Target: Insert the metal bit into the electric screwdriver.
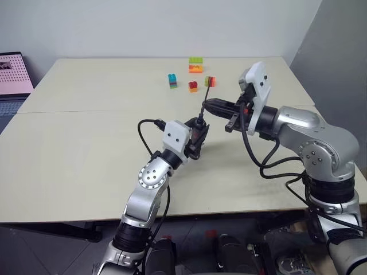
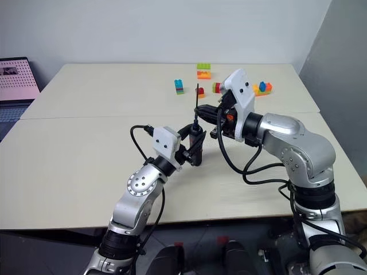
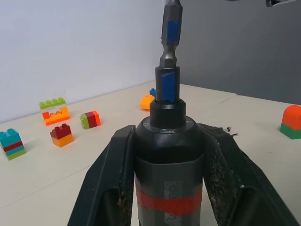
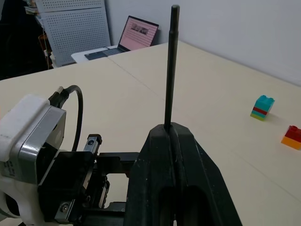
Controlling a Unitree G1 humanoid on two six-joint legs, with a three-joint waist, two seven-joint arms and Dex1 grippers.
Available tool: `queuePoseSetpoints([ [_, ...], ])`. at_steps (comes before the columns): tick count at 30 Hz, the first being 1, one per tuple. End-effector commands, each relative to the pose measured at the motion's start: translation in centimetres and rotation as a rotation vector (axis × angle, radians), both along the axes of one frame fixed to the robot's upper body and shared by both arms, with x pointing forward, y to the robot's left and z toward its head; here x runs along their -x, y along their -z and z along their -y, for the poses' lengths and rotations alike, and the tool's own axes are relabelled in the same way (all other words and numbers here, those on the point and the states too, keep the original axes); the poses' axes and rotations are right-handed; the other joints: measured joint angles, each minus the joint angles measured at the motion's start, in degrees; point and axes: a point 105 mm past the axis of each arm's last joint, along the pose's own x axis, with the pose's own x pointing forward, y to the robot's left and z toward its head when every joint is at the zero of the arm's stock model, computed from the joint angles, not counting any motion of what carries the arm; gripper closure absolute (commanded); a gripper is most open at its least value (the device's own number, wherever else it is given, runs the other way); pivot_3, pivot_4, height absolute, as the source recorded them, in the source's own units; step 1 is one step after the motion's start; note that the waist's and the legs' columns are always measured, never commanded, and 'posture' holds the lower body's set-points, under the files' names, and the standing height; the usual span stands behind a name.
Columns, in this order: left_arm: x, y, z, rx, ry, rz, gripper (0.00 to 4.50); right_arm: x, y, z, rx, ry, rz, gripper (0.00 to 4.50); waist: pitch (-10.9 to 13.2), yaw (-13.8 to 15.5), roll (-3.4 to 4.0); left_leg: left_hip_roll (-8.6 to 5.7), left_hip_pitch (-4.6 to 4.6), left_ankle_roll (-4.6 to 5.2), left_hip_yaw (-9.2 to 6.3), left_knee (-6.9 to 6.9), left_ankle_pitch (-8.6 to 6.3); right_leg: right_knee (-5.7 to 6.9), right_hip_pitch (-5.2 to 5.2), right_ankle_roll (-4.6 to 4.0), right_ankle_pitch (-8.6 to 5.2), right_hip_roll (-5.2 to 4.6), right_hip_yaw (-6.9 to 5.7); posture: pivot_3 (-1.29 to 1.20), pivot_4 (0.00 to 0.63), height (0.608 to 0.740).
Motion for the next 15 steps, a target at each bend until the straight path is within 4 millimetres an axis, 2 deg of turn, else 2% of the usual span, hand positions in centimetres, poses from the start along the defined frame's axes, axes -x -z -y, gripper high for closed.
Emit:
queuePoseSetpoints([
  [1,-0.23,1.25,-0.77,-0.032,-0.037,-0.034,2.86,-0.1,0.47,0.02,0.055,-0.008,-0.022,4.5,0.0,0.0,0.0,0.0,0.0,0.0,0.0,0.0,0.0,0.0,0.0,0.0,0.0,0.0,0.0,0.0,0.15,0.74],
  [9,-0.22,1.33,-0.56,-0.032,-0.031,-0.033,2.86,0.27,0.73,-0.27,0.135,-0.078,-0.058,4.5,0.0,0.0,0.0,0.0,0.0,-0.01,0.0,-0.01,0.0,-0.02,-0.02,-0.01,0.0,-0.01,0.0,0.0,0.15,0.74],
  [15,-0.24,1.35,-0.51,-0.031,-0.033,-0.031,2.86,-0.19,0.64,-0.07,0.162,-0.088,-0.081,4.5,0.0,0.0,0.0,0.0,-0.01,-0.01,0.01,-0.01,-0.01,-0.03,-0.02,-0.01,0.0,-0.04,-0.03,0.0,0.15,0.74],
])
